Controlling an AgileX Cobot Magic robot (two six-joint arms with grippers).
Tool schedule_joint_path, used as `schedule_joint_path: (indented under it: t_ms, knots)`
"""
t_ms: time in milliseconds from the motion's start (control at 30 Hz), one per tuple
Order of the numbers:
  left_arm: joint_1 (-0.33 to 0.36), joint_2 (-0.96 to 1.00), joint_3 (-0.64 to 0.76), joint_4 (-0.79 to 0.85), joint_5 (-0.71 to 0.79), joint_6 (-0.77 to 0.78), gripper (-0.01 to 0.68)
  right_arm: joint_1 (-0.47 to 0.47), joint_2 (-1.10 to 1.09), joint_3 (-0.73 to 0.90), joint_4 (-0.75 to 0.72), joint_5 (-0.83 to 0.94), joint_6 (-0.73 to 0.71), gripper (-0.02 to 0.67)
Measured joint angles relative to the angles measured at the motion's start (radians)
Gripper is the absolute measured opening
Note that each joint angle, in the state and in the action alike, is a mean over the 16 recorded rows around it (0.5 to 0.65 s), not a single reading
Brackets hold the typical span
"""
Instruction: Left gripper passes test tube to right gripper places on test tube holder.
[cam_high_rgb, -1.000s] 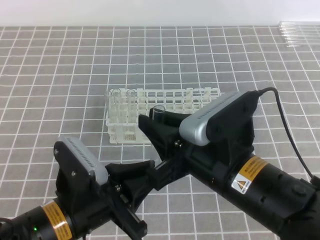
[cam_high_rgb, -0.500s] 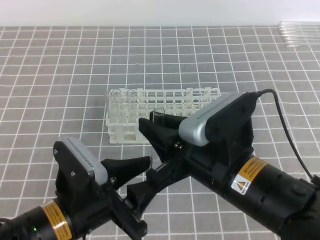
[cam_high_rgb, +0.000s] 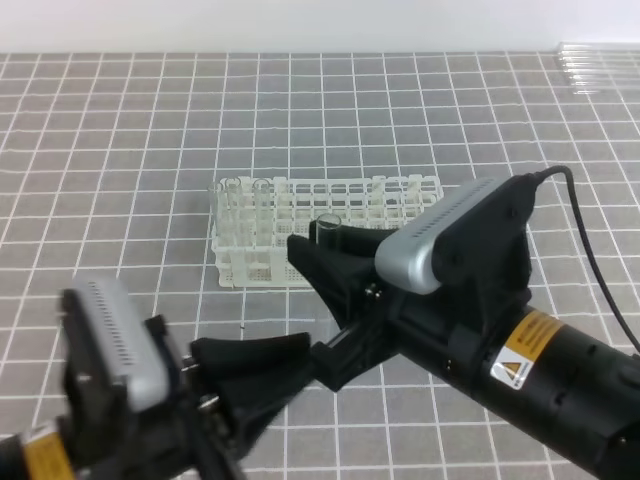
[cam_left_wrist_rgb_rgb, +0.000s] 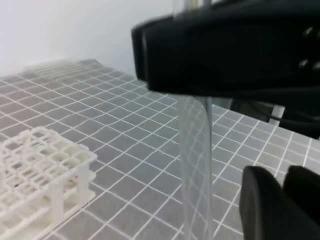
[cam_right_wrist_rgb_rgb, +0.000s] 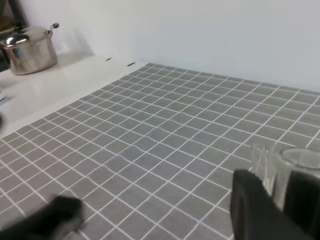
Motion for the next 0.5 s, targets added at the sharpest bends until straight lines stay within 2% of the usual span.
schedule_joint_path:
  t_ms: [167, 300, 500]
  knots:
    - [0.0, -0.197, 0.002, 0.123, 0.173, -0.112, 0.049, 0.0, -0.02, 0.0, 0.001, 0.036, -0.014, 0.095]
    - [0.0, -0.364, 0.011, 0.193, 0.341, -0.198, 0.011, 0.0, -0.027, 0.0, 0.001, 0.054, -0.015, 0.095]
    - [0.0, -0.593, 0.048, 0.241, 0.54, -0.291, 0.0, 0.0, -0.028, 0.0, 0.001, 0.073, -0.015, 0.095]
